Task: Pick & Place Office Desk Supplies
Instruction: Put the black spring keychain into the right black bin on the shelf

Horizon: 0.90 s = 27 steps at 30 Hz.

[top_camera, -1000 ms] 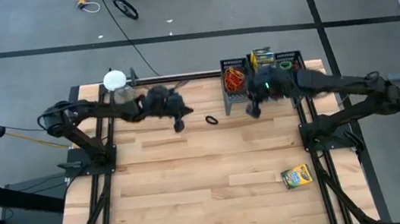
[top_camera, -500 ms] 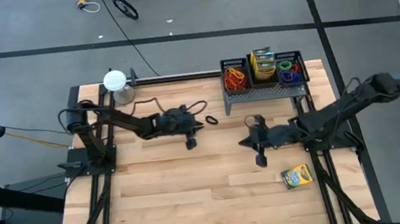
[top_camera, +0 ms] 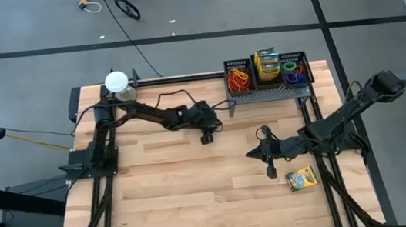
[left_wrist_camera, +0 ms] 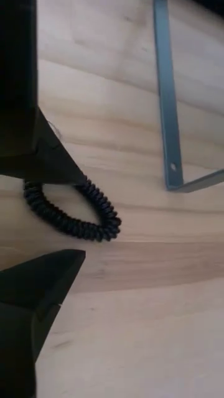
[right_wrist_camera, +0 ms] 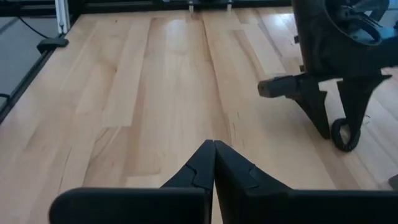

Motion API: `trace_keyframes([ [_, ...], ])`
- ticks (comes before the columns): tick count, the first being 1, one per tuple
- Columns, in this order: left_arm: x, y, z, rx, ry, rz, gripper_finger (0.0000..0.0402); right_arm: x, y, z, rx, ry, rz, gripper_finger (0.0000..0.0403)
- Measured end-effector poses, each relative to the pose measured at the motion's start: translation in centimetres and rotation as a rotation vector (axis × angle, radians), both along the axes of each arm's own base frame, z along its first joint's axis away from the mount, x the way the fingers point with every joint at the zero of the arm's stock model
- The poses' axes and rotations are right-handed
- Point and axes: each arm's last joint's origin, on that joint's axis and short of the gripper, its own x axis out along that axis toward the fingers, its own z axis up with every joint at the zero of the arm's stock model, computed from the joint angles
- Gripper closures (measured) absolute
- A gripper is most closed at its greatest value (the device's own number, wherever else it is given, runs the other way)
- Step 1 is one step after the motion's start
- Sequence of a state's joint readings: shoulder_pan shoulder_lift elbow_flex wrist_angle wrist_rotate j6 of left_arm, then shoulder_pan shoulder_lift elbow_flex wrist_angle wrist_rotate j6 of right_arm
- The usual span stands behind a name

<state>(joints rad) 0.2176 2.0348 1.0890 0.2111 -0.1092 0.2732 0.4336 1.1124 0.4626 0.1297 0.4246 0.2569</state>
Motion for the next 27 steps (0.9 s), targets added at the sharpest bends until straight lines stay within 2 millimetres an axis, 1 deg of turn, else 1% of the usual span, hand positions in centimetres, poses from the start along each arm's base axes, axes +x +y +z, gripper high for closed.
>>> trace_keyframes([
  [3, 0.5, 0.1, 0.1, -0.028, 0.053, -0.021, 0.0219, 0.0, 0.0, -0.1, 0.002, -0.009, 0.002, 0.039],
  [6, 0.4, -0.1, 0.0, -0.042, 0.107, -0.022, 0.0248, 0.0, 0.0, -0.1, 0.004, -0.018, 0.002, 0.039],
  [10, 0.2, -0.6, -0.1, -0.033, 0.145, -0.041, 0.0308, 0.0, 0.0, -0.1, 0.002, -0.017, 0.004, 0.039],
  [14, 0.4, -1.9, -0.2, -0.015, 0.159, -0.091, 0.0375, -0.2, 0.1, -0.3, 0.007, 0.013, 0.035, 0.039],
  [16, 0.5, -3.0, 0.0, -0.019, 0.156, -0.096, 0.0387, -0.3, 0.1, -0.6, 0.015, 0.041, 0.052, 0.039],
  [21, 0.7, -7.4, 0.6, -0.025, 0.142, -0.195, 0.0374, -0.1, 0.2, -1.3, 0.042, 0.081, 0.03, 0.0378],
  [25, 1.2, -10.4, 0.8, -0.069, 0.07, -0.295, 0.0377, 0.8, 0.6, -3.0, 0.015, 0.128, 0.023, 0.0345],
  [27, 1.5, -11.4, 0.8, -0.079, 0.027, -0.325, 0.0382, 1.3, 0.8, -4.2, -0.009, 0.166, 0.025, 0.0321],
])
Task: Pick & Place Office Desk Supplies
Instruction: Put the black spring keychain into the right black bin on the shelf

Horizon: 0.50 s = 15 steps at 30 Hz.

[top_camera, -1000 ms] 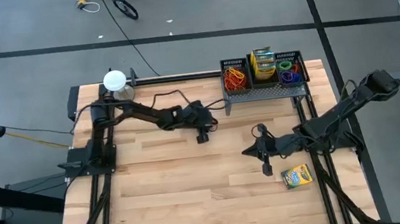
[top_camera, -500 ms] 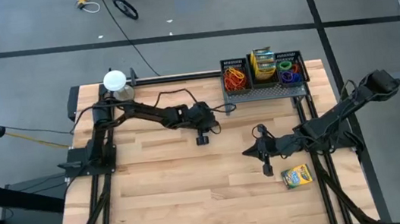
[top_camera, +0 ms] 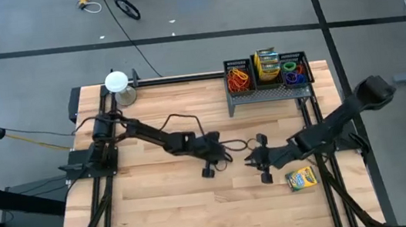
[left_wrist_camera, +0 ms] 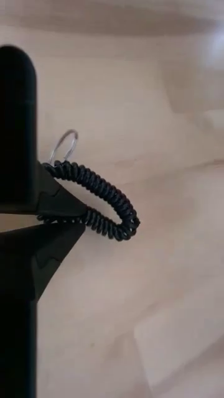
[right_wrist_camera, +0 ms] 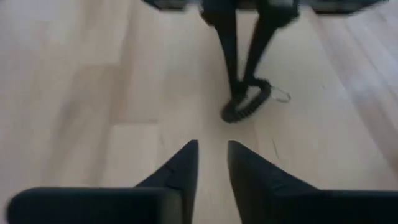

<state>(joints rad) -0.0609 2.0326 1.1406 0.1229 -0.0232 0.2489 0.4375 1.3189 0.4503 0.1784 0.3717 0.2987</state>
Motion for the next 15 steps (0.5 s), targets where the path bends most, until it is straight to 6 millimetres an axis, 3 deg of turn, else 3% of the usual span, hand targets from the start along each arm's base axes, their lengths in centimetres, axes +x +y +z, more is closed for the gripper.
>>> trace_keyframes([
  [8, -2.1, -0.5, -1.9, -0.13, -0.229, 0.029, 0.0383, 1.1, 1.6, -3.8, -0.242, 0.021, 0.033, 0.0222],
  [15, -3.4, -0.5, -2.1, -0.247, -0.373, 0.045, 0.0383, 2.1, 2.5, -4.5, -0.548, -0.096, 0.047, 0.0204],
])
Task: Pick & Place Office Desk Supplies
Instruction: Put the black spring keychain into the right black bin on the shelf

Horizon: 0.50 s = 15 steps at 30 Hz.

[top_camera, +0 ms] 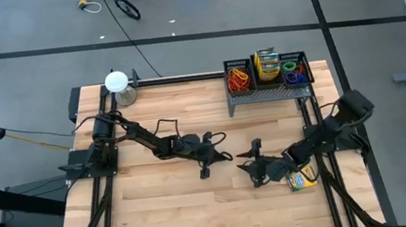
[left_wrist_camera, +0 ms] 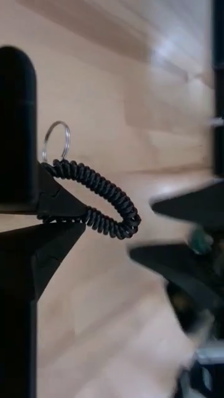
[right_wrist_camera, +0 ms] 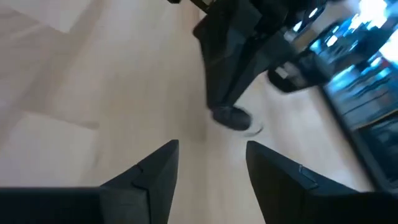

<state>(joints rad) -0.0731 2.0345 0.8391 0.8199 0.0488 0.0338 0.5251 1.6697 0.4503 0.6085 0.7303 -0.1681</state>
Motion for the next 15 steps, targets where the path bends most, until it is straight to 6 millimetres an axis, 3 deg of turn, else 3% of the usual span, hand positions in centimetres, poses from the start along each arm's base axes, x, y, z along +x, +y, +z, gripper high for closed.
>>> trace_keyframes([
  [4, 0.0, -0.1, 0.1, -0.038, -0.006, -0.027, 0.0383, 0.8, -0.3, -0.1, -0.114, -0.022, 0.026, 0.0204],
  [9, 0.0, -0.1, 0.1, -0.039, -0.009, -0.023, 0.0383, 2.4, -0.8, 0.1, -0.139, -0.038, 0.002, 0.0211],
  [15, 0.0, -0.1, 0.1, -0.038, -0.01, -0.018, 0.0383, 3.4, -0.7, 0.0, -0.123, -0.037, 0.009, 0.0257],
])
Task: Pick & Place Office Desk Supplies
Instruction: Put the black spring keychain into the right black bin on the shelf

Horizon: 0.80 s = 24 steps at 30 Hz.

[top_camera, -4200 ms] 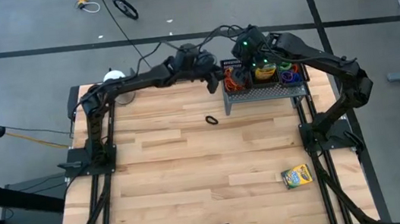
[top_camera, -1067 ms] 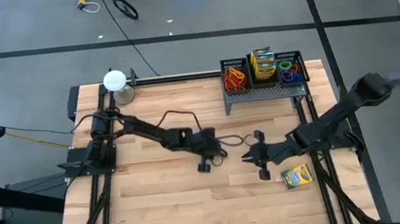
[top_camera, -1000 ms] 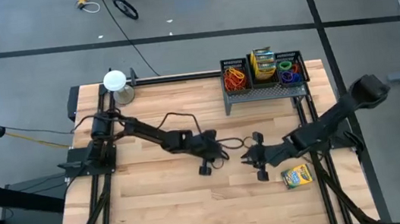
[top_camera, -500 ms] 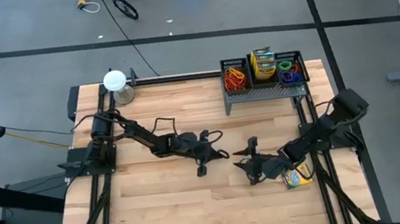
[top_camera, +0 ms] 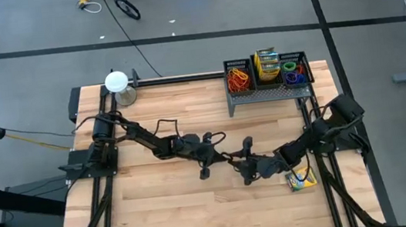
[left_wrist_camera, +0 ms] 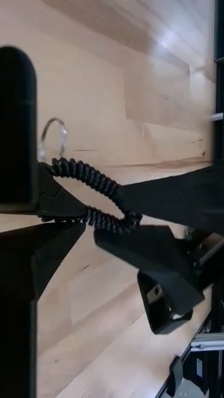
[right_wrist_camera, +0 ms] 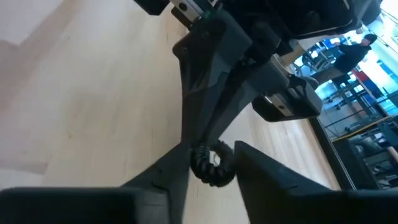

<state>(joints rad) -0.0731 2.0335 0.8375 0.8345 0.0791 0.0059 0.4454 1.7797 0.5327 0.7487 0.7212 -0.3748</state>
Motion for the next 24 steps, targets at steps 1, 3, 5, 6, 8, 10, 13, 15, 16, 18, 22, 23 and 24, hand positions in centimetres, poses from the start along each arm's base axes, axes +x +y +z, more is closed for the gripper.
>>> trace_keyframes([
  [1, 0.0, 0.0, 0.0, 0.0, 0.0, 0.0, 0.0383, 0.0, 0.0, 0.0, -0.001, 0.003, 0.0, 0.027],
  [3, 0.0, -0.1, 0.0, 0.005, -0.001, -0.004, 0.0383, 0.0, 0.0, 0.0, 0.004, 0.002, 0.0, 0.0299],
  [5, 0.0, -0.3, 0.0, 0.016, -0.006, -0.014, 0.0383, 0.0, 0.0, -0.1, 0.016, 0.0, -0.002, 0.0331],
  [6, 0.0, -0.4, 0.1, 0.018, -0.008, -0.018, 0.0383, 0.0, 0.0, -0.1, 0.017, 0.002, 0.001, 0.0347],
  [8, 0.0, -0.5, 0.0, 0.019, -0.007, -0.024, 0.038, 0.0, 0.1, -0.1, 0.021, 0.008, 0.013, 0.0375],
  [10, 0.0, -0.5, 0.0, 0.01, -0.005, -0.019, 0.0374, 0.0, 0.1, -0.1, 0.023, 0.009, 0.014, 0.039],
  [13, 0.0, -0.5, 0.0, -0.004, 0.0, -0.02, 0.0357, 0.0, 0.1, -0.1, 0.03, 0.007, 0.01, 0.0385],
  [15, -0.1, -0.5, 0.0, -0.016, 0.005, -0.037, 0.0343, -0.1, 0.1, -0.1, 0.032, 0.007, 0.012, 0.0379],
  [16, -0.1, -0.6, 0.0, -0.024, 0.009, -0.041, 0.0334, -0.1, 0.1, -0.1, 0.034, 0.007, 0.011, 0.0379],
  [18, -0.2, -0.6, 0.2, -0.029, 0.024, -0.041, 0.0318, -0.1, 0.1, -0.1, 0.044, 0.004, 0.006, 0.0384],
  [22, -0.7, -0.5, 1.1, -0.025, 0.055, -0.04, 0.0283, -0.1, 0.0, -0.2, 0.051, 0.012, 0.0, 0.0393],
  [23, -1.0, -0.5, 1.5, -0.021, 0.056, -0.042, 0.0275, -0.1, 0.0, -0.3, 0.06, 0.01, -0.004, 0.0393],
  [24, -1.3, -0.5, 1.8, -0.01, 0.055, -0.046, 0.0268, -0.1, 0.0, -0.3, 0.074, 0.006, -0.01, 0.0393],
])
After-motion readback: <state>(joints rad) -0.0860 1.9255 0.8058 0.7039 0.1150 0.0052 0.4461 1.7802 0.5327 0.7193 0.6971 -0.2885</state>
